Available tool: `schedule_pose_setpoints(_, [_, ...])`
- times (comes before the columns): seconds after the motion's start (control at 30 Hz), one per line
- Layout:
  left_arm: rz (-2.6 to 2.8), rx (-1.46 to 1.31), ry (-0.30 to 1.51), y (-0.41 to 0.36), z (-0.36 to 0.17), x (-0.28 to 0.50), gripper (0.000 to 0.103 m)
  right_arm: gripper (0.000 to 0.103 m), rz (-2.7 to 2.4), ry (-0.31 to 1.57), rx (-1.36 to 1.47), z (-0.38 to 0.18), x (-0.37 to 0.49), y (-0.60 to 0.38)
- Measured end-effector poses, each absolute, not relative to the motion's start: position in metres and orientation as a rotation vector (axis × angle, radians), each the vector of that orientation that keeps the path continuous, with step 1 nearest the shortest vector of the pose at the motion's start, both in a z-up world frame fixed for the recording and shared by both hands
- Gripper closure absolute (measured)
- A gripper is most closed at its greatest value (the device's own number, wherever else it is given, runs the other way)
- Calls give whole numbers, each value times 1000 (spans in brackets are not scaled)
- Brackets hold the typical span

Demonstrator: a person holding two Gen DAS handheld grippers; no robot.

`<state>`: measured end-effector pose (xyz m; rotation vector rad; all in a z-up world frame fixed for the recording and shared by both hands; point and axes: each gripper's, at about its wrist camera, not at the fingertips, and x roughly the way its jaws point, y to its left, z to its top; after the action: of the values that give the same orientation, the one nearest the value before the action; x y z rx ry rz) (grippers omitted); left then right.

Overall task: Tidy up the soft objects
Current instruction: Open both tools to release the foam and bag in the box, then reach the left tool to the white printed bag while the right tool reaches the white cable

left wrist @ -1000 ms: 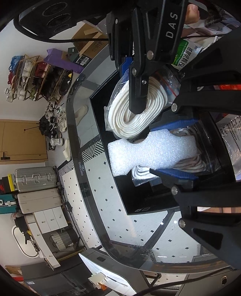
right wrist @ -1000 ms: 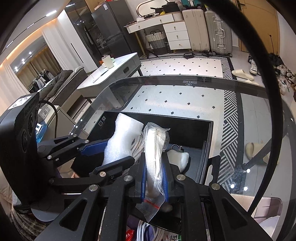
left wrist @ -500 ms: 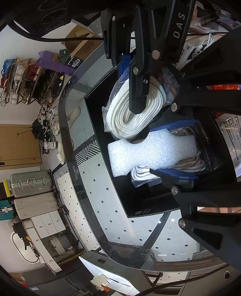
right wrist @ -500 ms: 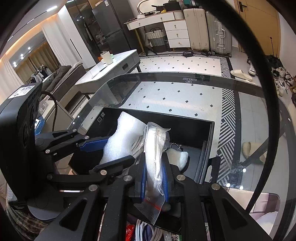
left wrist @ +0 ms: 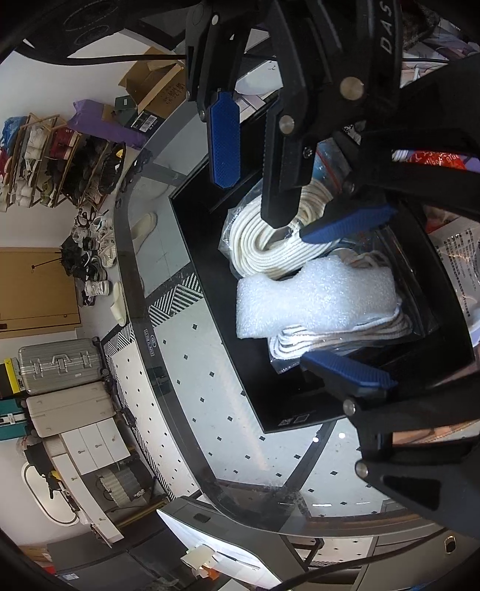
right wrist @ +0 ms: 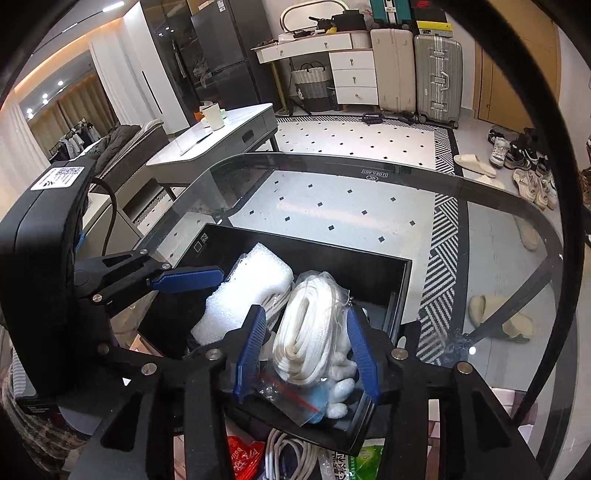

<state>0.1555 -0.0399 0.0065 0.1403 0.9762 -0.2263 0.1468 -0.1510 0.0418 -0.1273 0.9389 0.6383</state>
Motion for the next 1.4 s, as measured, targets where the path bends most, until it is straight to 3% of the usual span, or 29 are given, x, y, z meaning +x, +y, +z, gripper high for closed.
schedule_pose_setpoints(0.07, [-240,133,971,-40,10,153,26,48,640,928,-116,47,144,-155])
schedule_pose_setpoints(0.27, [-228,141,962,-42,15,145,20,19,662,909,-77,61,136,-170])
schedule_pose_setpoints(0.3, [-224,145,960,-42,16,144,19,17,661,904,-77,63,134,-171])
schedule_pose_setpoints(0.4, [-215,140,934,-42,21,136,0,12,664,902,-65,66,129,-176])
schedule_pose_setpoints(0.5, [-226,121,923,-39,27,131,0,7,656,893,-63,69,123,-184])
schedule_pose_setpoints(1.4, [-140,53,961,-17,12,84,0,3,602,915,-81,62,77,-221])
